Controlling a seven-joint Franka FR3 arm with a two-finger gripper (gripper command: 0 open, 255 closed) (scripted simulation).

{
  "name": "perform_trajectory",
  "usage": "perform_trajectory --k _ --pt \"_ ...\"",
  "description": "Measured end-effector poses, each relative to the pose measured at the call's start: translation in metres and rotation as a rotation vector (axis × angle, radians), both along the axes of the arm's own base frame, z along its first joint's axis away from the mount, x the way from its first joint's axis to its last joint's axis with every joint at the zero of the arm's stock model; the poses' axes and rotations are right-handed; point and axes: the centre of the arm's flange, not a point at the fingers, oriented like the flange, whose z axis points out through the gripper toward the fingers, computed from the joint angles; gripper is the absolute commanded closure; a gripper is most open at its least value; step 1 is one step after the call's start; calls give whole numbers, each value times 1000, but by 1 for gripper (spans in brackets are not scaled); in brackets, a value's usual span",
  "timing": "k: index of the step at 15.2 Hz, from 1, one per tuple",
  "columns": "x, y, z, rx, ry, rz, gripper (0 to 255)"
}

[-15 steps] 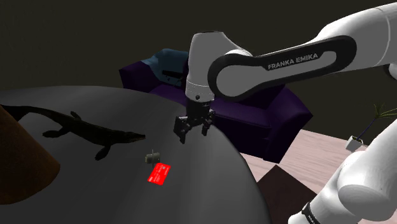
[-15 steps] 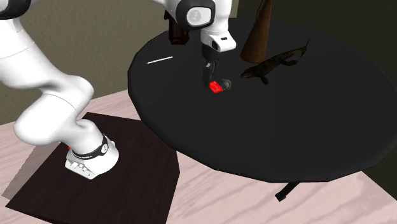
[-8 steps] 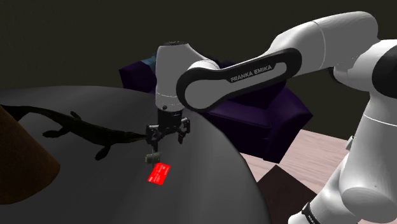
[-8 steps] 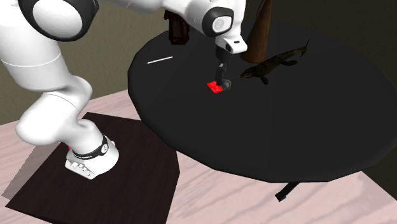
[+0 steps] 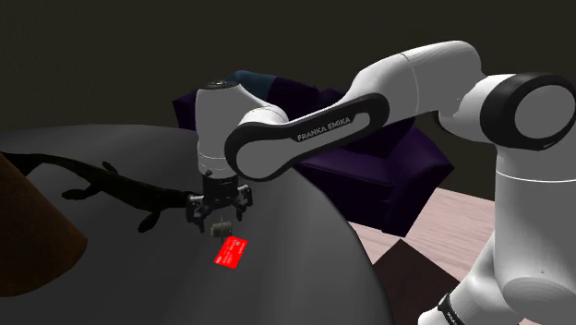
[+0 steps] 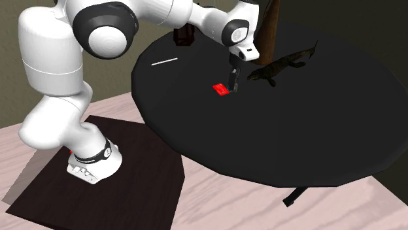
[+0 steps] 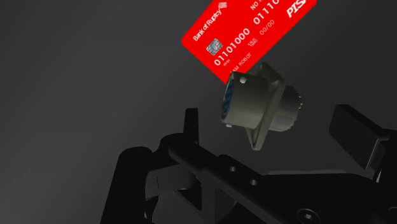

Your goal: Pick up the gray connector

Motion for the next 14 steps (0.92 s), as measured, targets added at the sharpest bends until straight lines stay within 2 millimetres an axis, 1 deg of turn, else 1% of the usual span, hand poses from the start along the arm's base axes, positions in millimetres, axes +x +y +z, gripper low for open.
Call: perform_trajectory --k 4,5,14 --pt "-1 0 -20 0 0 0 0" --pt "0 0 -23 0 0 0 255" --pt "0 0 -24 0 -1 -1 255"
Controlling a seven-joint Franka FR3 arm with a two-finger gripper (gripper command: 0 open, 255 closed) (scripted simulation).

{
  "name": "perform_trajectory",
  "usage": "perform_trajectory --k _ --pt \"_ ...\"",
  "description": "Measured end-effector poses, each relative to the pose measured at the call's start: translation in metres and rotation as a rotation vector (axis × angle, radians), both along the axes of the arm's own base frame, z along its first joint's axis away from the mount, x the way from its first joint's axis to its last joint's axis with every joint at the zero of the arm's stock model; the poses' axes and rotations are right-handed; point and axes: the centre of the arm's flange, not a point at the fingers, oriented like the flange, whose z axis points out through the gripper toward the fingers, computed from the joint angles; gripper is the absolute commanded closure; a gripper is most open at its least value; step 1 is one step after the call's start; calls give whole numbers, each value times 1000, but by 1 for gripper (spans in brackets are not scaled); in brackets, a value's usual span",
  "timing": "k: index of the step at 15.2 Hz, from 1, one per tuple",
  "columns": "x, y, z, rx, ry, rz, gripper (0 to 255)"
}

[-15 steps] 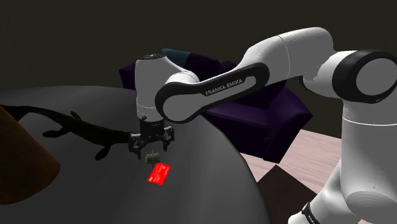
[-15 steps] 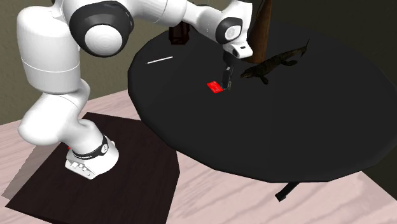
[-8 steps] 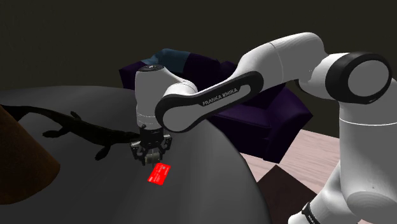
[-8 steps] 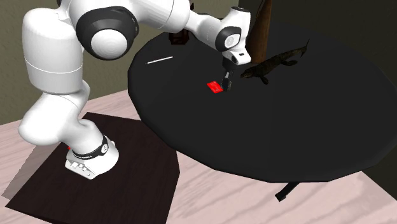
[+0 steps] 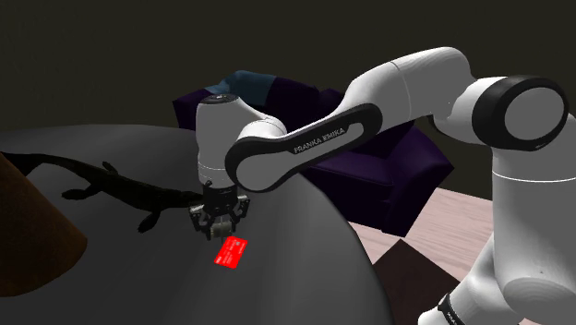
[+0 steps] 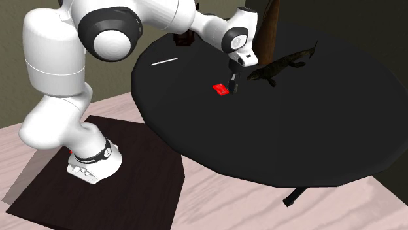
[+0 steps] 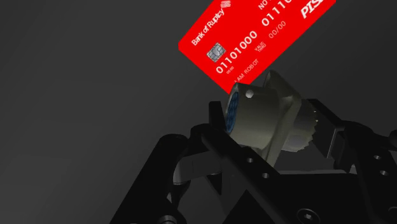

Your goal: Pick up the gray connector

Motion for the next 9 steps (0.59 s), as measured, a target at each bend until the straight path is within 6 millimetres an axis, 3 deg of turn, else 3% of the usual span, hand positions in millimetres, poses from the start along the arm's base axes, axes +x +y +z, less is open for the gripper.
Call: perform_trajectory --k 4,9 --pt "0 1 10 0 1 0 255" --pt "-1 1 38 1 0 1 255"
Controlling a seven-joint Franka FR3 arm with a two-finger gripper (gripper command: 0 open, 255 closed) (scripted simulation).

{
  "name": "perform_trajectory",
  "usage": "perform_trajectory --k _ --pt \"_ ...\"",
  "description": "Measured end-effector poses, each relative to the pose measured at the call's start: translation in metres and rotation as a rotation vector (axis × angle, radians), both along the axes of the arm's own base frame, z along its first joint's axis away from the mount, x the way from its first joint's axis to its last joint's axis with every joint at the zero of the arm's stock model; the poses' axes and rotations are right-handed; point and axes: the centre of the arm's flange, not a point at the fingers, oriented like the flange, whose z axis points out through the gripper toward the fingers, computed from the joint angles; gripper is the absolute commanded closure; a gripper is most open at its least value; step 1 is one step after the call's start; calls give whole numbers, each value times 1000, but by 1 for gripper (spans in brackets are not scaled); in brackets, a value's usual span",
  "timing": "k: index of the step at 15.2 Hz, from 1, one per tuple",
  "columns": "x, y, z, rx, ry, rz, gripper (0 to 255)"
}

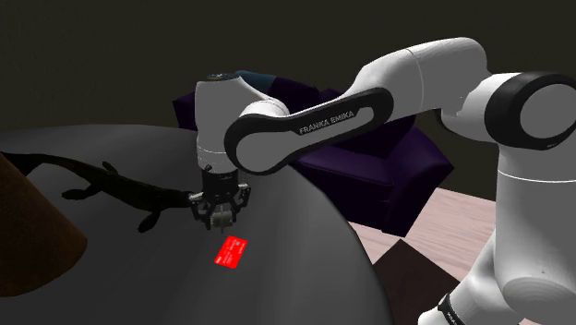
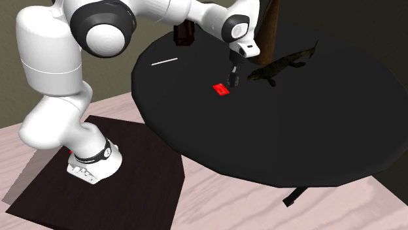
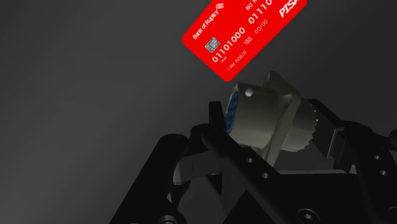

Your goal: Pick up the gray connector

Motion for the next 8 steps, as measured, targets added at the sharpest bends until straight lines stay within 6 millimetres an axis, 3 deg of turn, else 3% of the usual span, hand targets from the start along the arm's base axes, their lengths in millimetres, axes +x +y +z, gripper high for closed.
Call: perform_trajectory --k 8 --pt "1 -2 39 0 0 0 255"
